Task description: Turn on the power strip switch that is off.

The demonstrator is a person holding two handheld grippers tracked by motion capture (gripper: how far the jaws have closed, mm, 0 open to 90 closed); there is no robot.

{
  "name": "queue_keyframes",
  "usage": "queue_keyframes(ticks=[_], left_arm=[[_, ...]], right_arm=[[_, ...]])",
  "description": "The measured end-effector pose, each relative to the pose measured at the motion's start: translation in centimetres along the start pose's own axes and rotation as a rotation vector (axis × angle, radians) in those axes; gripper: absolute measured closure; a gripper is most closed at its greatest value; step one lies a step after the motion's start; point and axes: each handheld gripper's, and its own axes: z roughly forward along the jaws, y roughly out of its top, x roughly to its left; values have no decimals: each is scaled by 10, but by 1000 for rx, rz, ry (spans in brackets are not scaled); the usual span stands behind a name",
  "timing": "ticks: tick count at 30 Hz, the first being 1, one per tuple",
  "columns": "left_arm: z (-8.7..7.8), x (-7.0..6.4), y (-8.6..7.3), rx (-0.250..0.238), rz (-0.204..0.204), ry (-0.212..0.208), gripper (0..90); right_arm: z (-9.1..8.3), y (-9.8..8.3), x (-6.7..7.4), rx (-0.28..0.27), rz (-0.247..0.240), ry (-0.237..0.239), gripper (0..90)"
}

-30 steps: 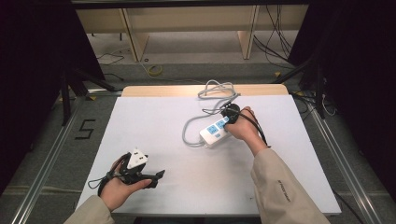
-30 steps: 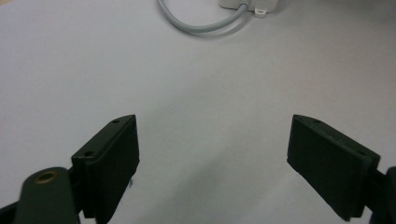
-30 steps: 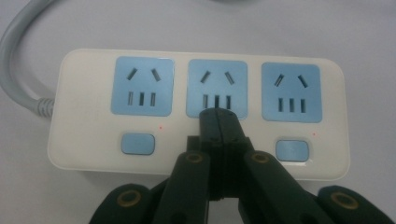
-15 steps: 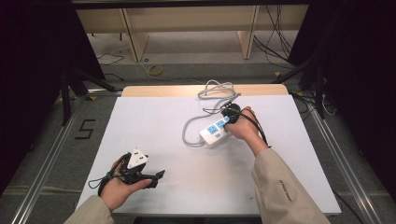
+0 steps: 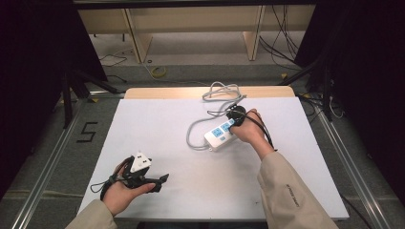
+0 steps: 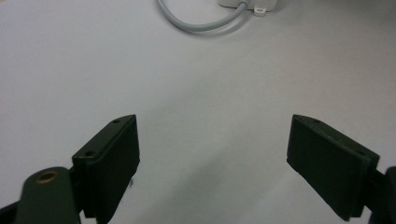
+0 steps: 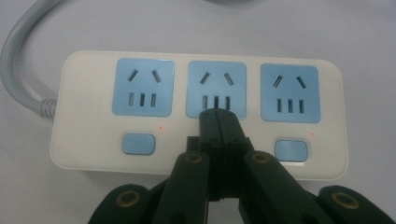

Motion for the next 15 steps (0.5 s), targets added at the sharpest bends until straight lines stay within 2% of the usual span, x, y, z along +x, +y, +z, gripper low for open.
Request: queue_keyframes(ticks=[15], left_arm=[[0, 0, 0, 0, 0, 0, 168]], right_arm=[[-4, -2, -2, -27, 6, 5, 857]])
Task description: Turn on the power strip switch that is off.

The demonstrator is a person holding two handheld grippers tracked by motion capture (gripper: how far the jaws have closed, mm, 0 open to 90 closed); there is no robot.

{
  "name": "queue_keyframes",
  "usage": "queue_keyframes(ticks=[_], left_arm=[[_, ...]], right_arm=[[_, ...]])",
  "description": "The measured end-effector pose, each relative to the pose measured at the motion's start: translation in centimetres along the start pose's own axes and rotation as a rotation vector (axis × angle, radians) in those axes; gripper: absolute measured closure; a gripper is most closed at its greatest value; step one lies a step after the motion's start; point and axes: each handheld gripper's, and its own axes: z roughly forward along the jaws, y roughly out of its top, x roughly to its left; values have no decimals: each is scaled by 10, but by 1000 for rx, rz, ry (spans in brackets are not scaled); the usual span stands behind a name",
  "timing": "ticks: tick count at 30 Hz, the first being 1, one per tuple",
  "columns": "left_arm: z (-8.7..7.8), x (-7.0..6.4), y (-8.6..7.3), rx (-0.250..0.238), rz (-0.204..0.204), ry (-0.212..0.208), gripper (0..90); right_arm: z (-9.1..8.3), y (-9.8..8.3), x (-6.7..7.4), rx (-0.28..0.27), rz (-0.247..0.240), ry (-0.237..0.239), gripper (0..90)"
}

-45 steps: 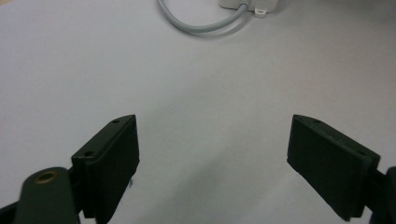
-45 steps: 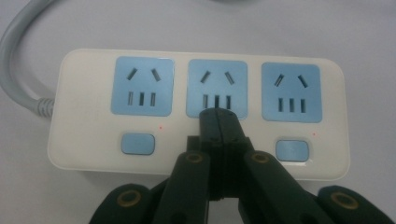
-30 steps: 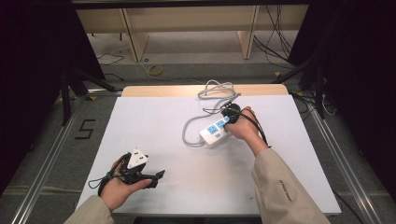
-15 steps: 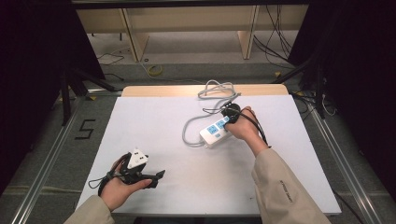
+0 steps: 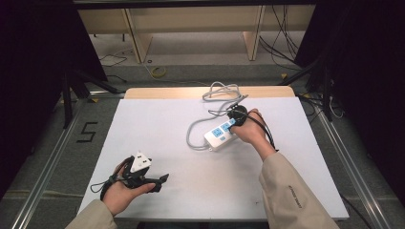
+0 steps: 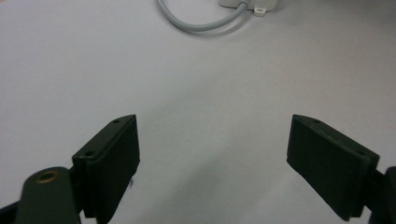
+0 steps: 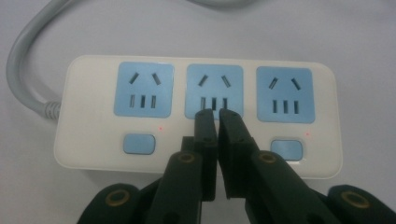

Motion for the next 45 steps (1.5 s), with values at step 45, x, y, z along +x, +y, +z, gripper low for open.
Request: queue_keyframes(ticks=[45], left_arm=[[0, 0, 0, 4, -3, 6, 168]], right_arm=[[-44, -47, -13, -186, 84, 23, 589]])
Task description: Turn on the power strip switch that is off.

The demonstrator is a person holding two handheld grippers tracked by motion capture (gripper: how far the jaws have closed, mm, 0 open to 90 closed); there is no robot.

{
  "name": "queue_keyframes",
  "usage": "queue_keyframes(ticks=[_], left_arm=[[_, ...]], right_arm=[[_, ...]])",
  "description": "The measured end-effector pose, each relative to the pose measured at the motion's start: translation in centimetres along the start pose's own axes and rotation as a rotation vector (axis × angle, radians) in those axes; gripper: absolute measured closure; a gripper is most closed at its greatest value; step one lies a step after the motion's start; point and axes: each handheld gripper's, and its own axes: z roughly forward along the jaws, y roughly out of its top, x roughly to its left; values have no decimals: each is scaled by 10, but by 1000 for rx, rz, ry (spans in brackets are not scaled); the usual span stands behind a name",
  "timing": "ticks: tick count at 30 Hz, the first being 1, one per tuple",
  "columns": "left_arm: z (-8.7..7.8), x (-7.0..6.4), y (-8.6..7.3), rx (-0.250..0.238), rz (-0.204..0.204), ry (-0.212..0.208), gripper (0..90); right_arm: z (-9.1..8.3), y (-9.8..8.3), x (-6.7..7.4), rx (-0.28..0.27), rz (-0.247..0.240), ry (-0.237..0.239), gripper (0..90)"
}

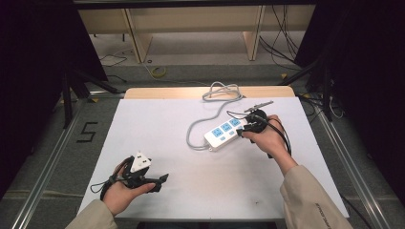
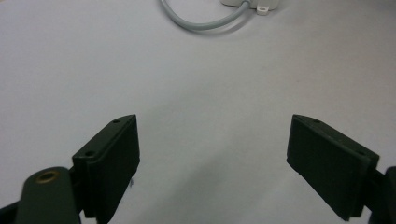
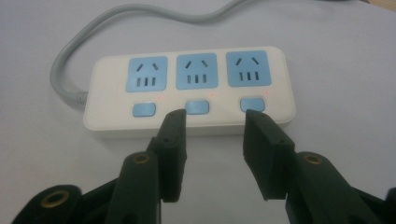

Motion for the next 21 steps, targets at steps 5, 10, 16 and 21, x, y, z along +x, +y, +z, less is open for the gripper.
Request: queue_keyframes(ticks=[5, 10, 16, 21], left_arm=[[0, 0, 0, 2, -3, 2, 168], [0, 0, 0, 2, -4, 1, 168], [0, 0, -1, 2, -6, 2, 168], [0, 0, -1, 2, -6, 4, 168]], right_arm=[[-7, -6, -1, -21, 7, 4, 550], [-14, -13, 0, -48, 3, 11, 517], [-21, -23, 0, -63, -7, 9, 473], [-31, -32, 1, -99, -14, 19, 426]])
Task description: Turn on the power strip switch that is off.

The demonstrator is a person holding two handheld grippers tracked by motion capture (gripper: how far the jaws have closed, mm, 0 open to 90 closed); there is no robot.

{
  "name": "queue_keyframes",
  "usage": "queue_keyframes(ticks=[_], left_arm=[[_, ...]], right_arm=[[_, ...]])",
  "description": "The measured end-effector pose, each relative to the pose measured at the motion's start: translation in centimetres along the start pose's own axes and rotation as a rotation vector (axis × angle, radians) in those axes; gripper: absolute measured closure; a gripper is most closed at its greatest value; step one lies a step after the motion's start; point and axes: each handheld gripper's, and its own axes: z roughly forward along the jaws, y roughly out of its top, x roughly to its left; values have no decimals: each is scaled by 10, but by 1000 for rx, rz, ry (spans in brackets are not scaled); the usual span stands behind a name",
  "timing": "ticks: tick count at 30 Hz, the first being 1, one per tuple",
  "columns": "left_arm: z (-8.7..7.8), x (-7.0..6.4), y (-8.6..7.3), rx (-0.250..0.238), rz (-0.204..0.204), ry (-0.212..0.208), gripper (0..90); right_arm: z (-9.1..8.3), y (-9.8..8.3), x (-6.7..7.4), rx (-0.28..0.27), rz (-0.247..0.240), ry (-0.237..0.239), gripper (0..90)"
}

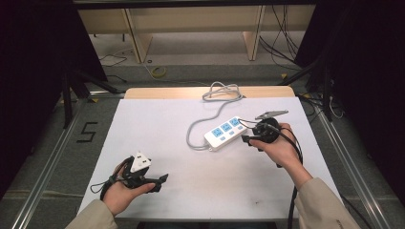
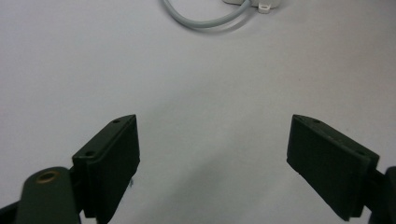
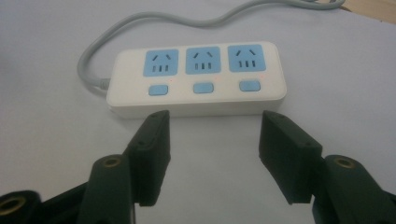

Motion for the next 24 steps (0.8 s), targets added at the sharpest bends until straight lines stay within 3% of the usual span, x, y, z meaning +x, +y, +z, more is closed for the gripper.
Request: queue_keyframes(ticks=[13, 24], left_arm=[[0, 0, -1, 6, -1, 3, 168], [-1, 0, 0, 2, 4, 3, 168]], right_arm=[[-21, -42, -1, -58, 7, 28, 342], [-39, -76, 1, -123, 24, 38, 334]])
